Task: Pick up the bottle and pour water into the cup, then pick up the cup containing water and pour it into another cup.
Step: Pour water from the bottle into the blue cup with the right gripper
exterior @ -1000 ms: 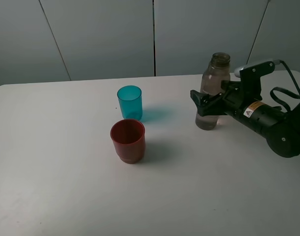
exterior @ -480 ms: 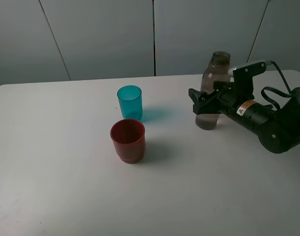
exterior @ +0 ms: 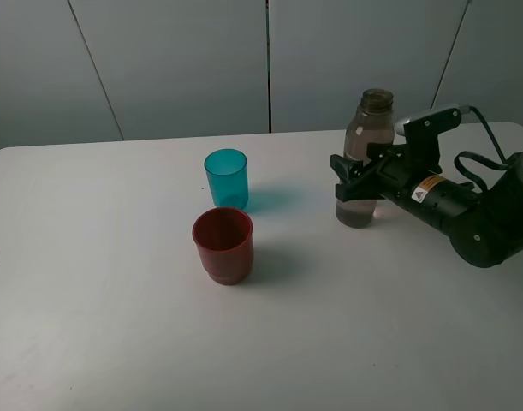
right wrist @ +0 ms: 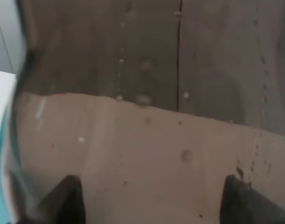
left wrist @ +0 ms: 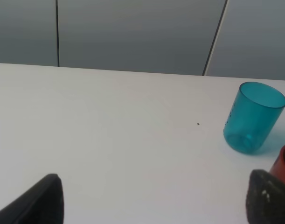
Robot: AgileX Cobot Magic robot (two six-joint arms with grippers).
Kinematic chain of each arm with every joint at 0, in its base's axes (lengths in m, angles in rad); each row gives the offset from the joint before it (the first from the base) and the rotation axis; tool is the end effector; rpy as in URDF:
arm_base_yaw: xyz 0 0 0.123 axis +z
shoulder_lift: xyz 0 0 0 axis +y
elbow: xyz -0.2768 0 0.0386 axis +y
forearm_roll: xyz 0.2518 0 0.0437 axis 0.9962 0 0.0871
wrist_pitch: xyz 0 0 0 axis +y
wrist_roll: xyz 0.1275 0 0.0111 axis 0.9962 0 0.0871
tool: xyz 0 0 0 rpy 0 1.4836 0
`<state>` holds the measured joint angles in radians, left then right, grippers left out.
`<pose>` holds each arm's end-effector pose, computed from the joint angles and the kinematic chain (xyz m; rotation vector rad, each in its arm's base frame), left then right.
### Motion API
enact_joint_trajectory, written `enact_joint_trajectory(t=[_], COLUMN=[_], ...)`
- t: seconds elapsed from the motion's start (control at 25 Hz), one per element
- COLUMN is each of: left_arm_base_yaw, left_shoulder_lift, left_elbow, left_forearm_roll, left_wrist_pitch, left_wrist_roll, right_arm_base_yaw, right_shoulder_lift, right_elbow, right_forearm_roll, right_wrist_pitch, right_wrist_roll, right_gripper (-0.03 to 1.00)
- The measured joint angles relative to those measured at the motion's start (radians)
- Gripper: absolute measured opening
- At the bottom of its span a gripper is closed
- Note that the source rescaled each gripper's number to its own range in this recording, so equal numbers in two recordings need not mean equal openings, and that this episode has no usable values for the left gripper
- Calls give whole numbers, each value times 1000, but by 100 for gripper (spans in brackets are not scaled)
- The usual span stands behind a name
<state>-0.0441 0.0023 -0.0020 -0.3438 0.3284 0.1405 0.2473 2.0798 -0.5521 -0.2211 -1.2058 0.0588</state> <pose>0.0984 -0.0183 0.1776 -0.0497 1.7999 -0.2624 0.3278 0.1098 0.0660 -0.3889 1.7802 0.3471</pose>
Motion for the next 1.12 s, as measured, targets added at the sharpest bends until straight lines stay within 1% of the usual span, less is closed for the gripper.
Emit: enact_joint_trajectory(t=[0.36, 0.6, 0.72, 0.76, 0.96, 1.12], left_arm_base_yaw=[0, 0, 0, 0, 0, 0], left_shoulder_lift=[0, 0, 0, 0, 0, 0], left_elbow=[0, 0, 0, 0, 0, 0], left_forearm_roll=[0, 0, 0, 0, 0, 0], left_wrist_pitch=[0, 0, 0, 0, 0, 0], left_wrist_roll=[0, 0, 0, 0, 0, 0], right_arm_base_yaw=[0, 0, 0, 0, 1, 38], right_shoulder_lift=[-2, -88, -190, -217, -353, -399], right_elbow=[0, 0, 2, 2, -36, -89], right_forearm_roll=[-4, -35, -56, -64, -118, -128], right_wrist_pitch=[0, 65, 167, 216, 514, 652], right_wrist_roll=[-5, -30, -74, -87, -124, -156], right_gripper=[2, 2, 2, 2, 2, 2])
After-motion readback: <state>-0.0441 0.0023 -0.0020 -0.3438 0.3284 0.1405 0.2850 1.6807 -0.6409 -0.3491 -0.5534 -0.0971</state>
